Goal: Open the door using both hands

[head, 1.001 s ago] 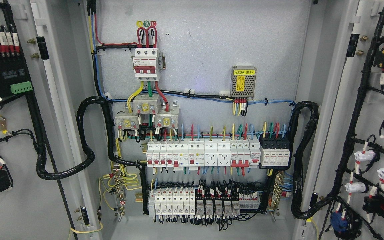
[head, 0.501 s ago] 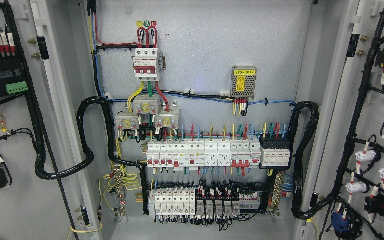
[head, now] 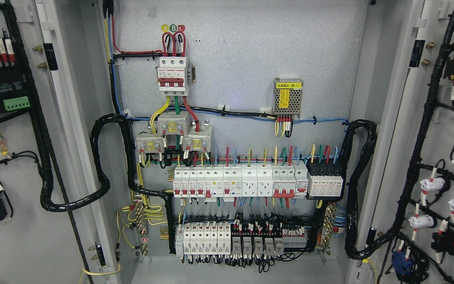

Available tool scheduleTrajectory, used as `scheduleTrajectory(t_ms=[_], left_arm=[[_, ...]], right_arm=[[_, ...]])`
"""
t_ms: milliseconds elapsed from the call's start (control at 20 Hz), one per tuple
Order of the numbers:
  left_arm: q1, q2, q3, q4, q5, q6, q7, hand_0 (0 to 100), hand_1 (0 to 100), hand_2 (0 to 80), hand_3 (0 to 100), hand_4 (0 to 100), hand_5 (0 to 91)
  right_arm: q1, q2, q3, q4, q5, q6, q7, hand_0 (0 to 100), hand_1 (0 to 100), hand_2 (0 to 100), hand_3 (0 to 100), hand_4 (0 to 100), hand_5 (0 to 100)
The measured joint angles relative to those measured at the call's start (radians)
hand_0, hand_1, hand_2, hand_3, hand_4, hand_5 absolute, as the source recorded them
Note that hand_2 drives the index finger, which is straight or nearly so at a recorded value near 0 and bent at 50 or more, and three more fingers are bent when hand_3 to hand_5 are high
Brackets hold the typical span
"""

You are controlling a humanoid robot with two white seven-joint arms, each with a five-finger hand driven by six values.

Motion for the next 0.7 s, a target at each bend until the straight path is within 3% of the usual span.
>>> scheduleTrajectory(t_ms=[451,701], left_arm=[[-0.004,0.005,-0.003,-0.003,-0.001,0.001,-0.002,30,0,2.7,3,4,0.0],[0.000,-0.007,-0.031,-0.057,-0.010,0.003,0.004,30,0,2.7,3,4,0.0]], right_arm=[[-0.046,0.036,0.022,0.001,0.036,0.017,0.002,22,0,0,0,0,0],[-0.077,0.078,0.036,-0.003,0.085,0.061,-0.002,22,0,0,0,0,0]])
